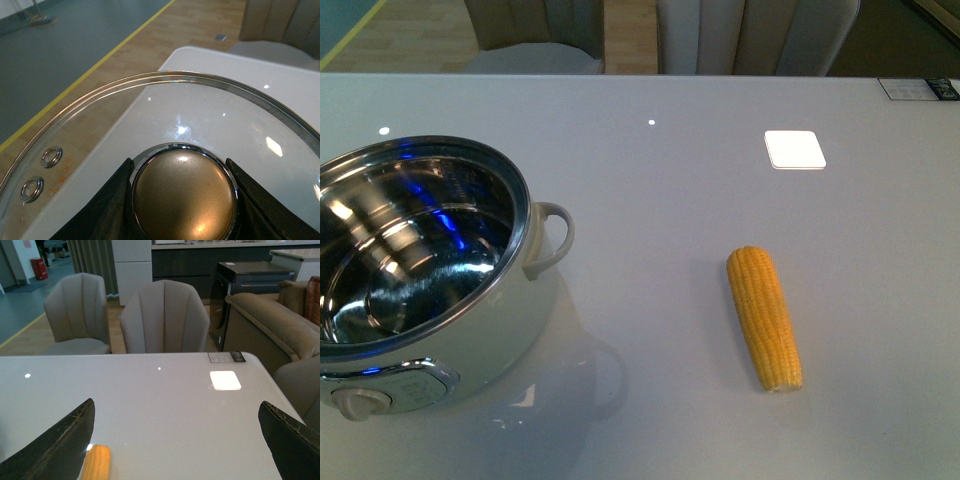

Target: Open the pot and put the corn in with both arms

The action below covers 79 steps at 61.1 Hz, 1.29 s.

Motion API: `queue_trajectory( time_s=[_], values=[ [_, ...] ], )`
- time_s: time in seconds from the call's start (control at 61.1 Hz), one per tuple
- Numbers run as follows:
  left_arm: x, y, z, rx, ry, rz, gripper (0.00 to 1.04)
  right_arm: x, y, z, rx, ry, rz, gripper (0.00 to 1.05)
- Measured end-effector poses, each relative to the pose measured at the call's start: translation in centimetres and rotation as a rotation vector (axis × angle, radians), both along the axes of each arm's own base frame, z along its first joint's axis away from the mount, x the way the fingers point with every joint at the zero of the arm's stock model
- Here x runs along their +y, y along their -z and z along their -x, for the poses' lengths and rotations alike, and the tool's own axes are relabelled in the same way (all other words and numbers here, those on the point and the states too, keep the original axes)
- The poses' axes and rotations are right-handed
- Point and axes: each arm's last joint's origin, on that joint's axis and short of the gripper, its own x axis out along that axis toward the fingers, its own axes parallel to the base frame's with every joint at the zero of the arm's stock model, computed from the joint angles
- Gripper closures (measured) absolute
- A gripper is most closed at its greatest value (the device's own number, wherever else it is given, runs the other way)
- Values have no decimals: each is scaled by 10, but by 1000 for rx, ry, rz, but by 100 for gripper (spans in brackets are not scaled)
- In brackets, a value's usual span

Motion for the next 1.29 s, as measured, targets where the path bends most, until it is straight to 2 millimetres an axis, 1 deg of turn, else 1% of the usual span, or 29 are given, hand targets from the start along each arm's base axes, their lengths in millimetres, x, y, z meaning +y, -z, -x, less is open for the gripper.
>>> queue_trajectory(
  time_s=[0.082, 0.18, 0.344, 0.458, 0.556, 0.687, 0.933, 1.096, 1.293],
  values=[
    [15, 21, 7, 35, -39, 16, 60, 0, 0, 0, 0, 0, 0, 9],
    [33, 44, 10, 66, -74, 40, 60, 0, 0, 0, 0, 0, 0, 9],
    [55, 70, 6, 69, -99, 52, 60, 0, 0, 0, 0, 0, 0, 9],
    [63, 86, 0, 59, -93, 50, 60, 0, 0, 0, 0, 0, 0, 9],
    [65, 100, -4, 62, -76, 61, 60, 0, 0, 0, 0, 0, 0, 9],
    [63, 115, -8, 71, -59, 86, 60, 0, 0, 0, 0, 0, 0, 9],
    [58, 137, -14, 81, -38, 111, 60, 0, 0, 0, 0, 0, 0, 9],
    [54, 153, -13, 104, -26, 121, 60, 0, 0, 0, 0, 0, 0, 9],
    [53, 157, -13, 104, -16, 105, 60, 0, 0, 0, 0, 0, 0, 9]
  ],
)
